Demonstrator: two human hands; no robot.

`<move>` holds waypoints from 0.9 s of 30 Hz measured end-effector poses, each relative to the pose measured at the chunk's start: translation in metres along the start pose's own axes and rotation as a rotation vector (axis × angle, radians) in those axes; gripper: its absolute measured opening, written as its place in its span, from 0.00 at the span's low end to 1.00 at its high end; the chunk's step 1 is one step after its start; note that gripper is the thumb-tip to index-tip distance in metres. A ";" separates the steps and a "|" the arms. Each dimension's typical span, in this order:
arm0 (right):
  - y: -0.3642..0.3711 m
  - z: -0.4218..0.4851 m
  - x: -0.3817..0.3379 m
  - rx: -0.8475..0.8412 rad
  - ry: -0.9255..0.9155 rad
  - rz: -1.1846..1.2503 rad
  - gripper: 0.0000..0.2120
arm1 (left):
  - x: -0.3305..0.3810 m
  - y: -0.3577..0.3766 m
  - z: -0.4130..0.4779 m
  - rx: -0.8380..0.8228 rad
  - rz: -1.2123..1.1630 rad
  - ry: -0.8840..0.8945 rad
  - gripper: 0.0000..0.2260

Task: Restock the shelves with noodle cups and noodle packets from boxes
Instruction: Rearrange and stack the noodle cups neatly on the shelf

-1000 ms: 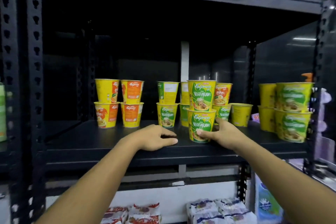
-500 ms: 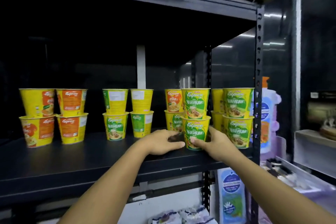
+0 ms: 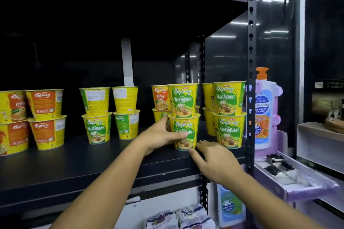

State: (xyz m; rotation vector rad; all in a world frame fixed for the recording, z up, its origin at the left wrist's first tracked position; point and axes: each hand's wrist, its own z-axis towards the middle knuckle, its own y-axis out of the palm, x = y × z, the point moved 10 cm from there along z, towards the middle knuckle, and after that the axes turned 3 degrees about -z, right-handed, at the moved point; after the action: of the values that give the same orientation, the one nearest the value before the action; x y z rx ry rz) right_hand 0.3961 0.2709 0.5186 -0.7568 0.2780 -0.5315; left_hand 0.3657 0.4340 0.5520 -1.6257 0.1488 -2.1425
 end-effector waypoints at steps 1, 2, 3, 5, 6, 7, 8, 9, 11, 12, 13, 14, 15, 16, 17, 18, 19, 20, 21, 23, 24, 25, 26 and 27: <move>0.002 -0.001 -0.001 0.016 -0.011 -0.020 0.27 | 0.000 -0.001 0.003 0.013 0.001 0.000 0.34; 0.003 -0.001 -0.001 0.032 -0.015 -0.026 0.26 | 0.001 -0.002 0.005 0.028 -0.005 0.001 0.35; 0.004 -0.003 -0.003 0.057 -0.010 -0.024 0.24 | 0.001 -0.003 0.008 0.043 -0.006 -0.001 0.37; 0.004 -0.004 -0.004 0.110 0.019 -0.021 0.20 | 0.001 -0.002 0.013 0.067 -0.001 -0.004 0.38; 0.003 -0.005 -0.004 0.127 0.038 -0.020 0.19 | 0.002 0.000 0.015 0.077 0.001 -0.004 0.38; 0.003 -0.005 -0.003 0.132 0.055 -0.017 0.18 | 0.002 0.001 0.017 0.085 0.002 -0.006 0.38; 0.003 -0.005 -0.002 0.133 0.067 -0.014 0.18 | 0.002 0.003 0.020 0.091 0.002 -0.010 0.37; 0.003 -0.005 -0.002 0.136 0.071 -0.009 0.18 | 0.000 0.005 0.022 0.095 0.001 -0.020 0.37; 0.002 -0.005 -0.002 0.141 0.069 -0.004 0.18 | -0.003 0.008 0.028 0.104 0.010 -0.043 0.39; 0.003 -0.005 -0.002 0.137 0.071 -0.001 0.18 | -0.003 0.010 0.029 0.108 0.024 -0.051 0.41; 0.003 -0.005 -0.002 0.132 0.074 0.001 0.18 | -0.004 0.011 0.032 0.114 0.042 -0.060 0.44; 0.003 -0.005 -0.002 0.127 0.075 0.003 0.18 | -0.005 0.012 0.034 0.121 0.061 -0.067 0.46; 0.004 -0.006 -0.002 0.126 0.074 0.004 0.19 | -0.006 0.013 0.037 0.128 0.077 -0.068 0.47; 0.004 -0.006 -0.002 0.131 0.074 0.008 0.19 | -0.006 0.014 0.040 0.131 0.088 -0.066 0.48; 0.003 -0.007 -0.002 0.138 0.073 0.019 0.18 | -0.007 0.015 0.042 0.133 0.093 -0.063 0.48; 0.003 -0.008 -0.002 0.146 0.075 0.038 0.18 | -0.008 0.016 0.044 0.136 0.098 -0.065 0.49; 0.004 -0.008 0.000 0.152 0.077 0.067 0.18 | -0.007 0.017 0.045 0.137 0.099 -0.063 0.49; 0.005 -0.009 0.003 0.155 0.083 0.106 0.19 | -0.007 0.018 0.046 0.134 0.101 -0.062 0.50; 0.007 -0.009 0.006 0.154 0.091 0.154 0.21 | -0.006 0.020 0.045 0.129 0.103 -0.060 0.49; 0.009 -0.010 0.012 0.150 0.108 0.239 0.27 | -0.003 0.024 0.045 0.121 0.110 -0.055 0.48; 0.009 -0.009 0.014 0.140 0.116 0.263 0.28 | -0.002 0.025 0.044 0.119 0.113 -0.053 0.48; 0.009 -0.010 0.014 0.127 0.124 0.277 0.29 | -0.002 0.027 0.044 0.117 0.117 -0.052 0.48; 0.009 -0.010 0.014 0.117 0.130 0.284 0.29 | -0.001 0.027 0.044 0.116 0.122 -0.048 0.47; 0.009 -0.010 0.014 0.111 0.135 0.286 0.29 | -0.001 0.028 0.044 0.116 0.128 -0.045 0.47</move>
State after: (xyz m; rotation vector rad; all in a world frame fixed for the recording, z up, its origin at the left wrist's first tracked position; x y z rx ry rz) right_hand 0.4073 0.2629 0.5047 -0.5625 0.4705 -0.3238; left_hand 0.4151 0.4172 0.5549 -1.5546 0.1095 -1.9802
